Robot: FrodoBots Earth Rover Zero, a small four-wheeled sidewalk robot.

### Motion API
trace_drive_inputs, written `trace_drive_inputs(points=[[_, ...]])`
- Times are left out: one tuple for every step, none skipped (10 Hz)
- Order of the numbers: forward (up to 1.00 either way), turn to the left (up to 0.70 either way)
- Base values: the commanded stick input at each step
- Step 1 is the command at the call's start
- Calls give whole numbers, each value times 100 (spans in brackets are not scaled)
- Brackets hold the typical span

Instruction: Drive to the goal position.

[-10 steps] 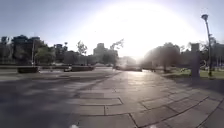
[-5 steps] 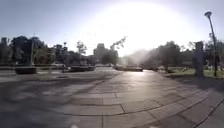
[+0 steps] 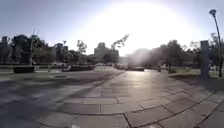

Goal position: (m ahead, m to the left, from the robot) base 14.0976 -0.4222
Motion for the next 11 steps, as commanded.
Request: trace_drive_inputs(points=[[68,0],[68,0],[68,0],[68,0],[68,0],[68,0],[68,0],[68,0],[68,0],[68,0],[68,0]])
